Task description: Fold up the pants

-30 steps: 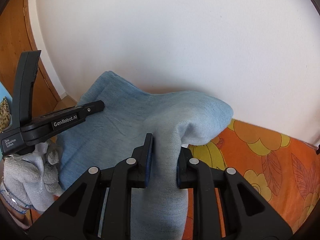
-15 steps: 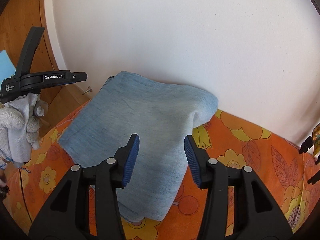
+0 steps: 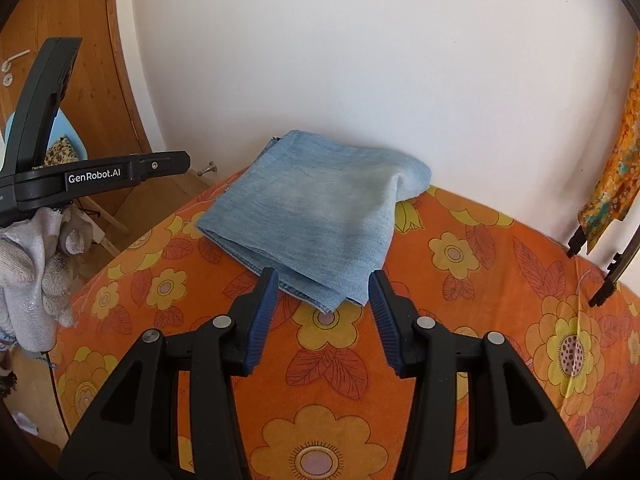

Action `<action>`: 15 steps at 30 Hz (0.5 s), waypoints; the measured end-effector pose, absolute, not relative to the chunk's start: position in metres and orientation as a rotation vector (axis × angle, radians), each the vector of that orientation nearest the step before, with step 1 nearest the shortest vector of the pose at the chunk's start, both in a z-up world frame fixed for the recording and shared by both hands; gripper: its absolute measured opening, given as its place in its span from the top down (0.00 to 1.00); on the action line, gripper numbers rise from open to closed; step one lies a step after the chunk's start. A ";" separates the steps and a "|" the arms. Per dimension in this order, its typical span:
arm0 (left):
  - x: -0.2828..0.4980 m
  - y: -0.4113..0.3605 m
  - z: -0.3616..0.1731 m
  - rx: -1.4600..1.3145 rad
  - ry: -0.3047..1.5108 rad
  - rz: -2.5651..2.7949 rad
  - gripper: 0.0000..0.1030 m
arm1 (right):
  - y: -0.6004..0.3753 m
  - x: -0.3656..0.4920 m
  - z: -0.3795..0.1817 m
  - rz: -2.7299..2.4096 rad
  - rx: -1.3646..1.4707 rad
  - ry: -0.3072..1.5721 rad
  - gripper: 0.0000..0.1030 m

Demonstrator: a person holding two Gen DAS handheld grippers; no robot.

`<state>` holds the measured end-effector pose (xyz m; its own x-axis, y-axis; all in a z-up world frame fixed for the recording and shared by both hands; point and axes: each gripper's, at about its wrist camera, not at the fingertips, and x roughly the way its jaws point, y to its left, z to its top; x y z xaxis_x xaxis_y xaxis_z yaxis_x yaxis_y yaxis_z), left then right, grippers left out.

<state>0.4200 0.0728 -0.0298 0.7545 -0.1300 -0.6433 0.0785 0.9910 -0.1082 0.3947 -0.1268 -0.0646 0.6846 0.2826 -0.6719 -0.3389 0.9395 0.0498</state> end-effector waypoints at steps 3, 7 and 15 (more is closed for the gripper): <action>0.388 0.064 -0.014 -0.094 0.679 -0.143 0.45 | -0.137 0.361 -0.042 0.347 -0.086 0.701 0.45; 0.341 0.050 0.005 -0.062 0.626 -0.140 0.40 | -0.151 0.317 -0.014 0.347 -0.084 0.655 0.39; 0.250 0.033 0.029 -0.042 0.546 -0.124 0.25 | -0.173 0.230 0.023 0.332 -0.085 0.542 0.08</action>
<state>0.2504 0.0331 0.0287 0.8472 -0.1283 -0.5155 0.1061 0.9917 -0.0725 0.2296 -0.1727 0.0228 0.8048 0.2870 -0.5196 -0.3316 0.9434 0.0075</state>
